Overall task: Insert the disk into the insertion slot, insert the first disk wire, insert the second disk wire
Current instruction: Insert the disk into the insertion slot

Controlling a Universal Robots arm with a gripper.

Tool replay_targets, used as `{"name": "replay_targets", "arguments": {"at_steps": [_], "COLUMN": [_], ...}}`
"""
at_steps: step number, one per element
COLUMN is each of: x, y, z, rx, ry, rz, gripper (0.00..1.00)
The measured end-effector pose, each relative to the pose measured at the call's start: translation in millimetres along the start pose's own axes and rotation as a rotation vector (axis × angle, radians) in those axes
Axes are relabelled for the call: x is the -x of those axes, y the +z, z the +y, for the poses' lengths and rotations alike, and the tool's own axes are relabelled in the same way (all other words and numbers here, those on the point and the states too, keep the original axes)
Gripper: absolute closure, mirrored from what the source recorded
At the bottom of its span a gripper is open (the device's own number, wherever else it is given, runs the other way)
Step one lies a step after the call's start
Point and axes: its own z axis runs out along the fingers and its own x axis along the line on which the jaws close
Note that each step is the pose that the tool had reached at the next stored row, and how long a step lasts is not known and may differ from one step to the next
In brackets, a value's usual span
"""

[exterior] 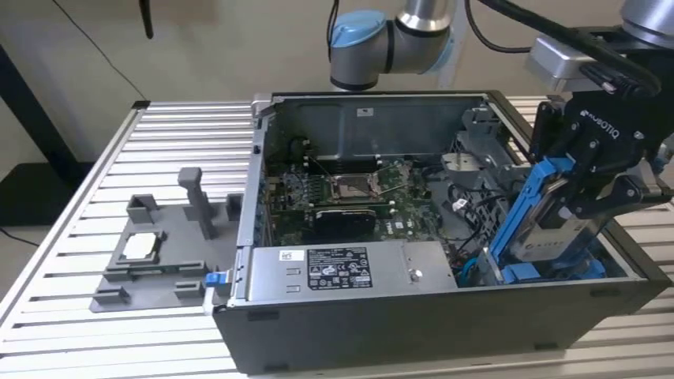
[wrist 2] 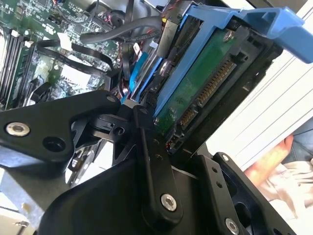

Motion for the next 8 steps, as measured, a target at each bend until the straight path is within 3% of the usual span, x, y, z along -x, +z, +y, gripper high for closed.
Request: {"name": "replay_targets", "arguments": {"at_steps": [3, 8], "x": [0.0, 0.0], "y": [4.4, 4.5], "z": [-0.2, -0.2], "rx": [0.0000, 0.0000], "ry": [0.000, 0.000], "rz": [0.0001, -0.0013], "gripper": [0.67, 0.67]}}
